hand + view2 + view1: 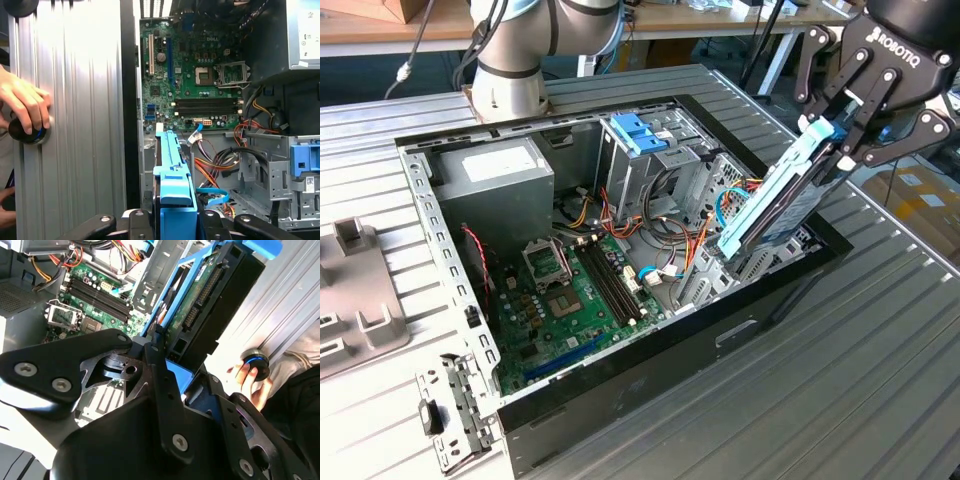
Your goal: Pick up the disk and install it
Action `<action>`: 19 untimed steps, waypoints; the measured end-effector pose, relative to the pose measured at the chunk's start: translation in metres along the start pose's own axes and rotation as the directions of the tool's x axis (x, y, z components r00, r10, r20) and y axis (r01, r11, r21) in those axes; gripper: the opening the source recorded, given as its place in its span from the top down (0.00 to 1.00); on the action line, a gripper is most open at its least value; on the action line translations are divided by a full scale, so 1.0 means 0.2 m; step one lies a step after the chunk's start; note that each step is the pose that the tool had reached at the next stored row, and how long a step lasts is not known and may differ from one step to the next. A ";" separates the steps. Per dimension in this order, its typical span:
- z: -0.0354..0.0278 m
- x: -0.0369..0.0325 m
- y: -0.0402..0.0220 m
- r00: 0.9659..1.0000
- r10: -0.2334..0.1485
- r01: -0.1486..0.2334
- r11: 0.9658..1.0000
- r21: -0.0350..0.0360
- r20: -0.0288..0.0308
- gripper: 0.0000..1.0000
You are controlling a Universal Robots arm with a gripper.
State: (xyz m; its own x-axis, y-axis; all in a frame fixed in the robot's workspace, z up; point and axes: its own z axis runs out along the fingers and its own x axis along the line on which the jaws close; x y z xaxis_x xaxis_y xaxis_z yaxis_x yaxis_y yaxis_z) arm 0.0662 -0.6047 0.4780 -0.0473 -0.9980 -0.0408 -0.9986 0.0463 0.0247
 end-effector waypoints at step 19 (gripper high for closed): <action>-0.133 -0.009 -0.081 1.000 0.000 0.000 1.000 -0.008 0.011 0.63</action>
State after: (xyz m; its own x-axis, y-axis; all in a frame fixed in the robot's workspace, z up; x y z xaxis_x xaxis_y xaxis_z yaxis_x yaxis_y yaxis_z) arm 0.0830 -0.6047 0.5043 -0.0477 -0.9975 -0.0523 -0.9984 0.0460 0.0329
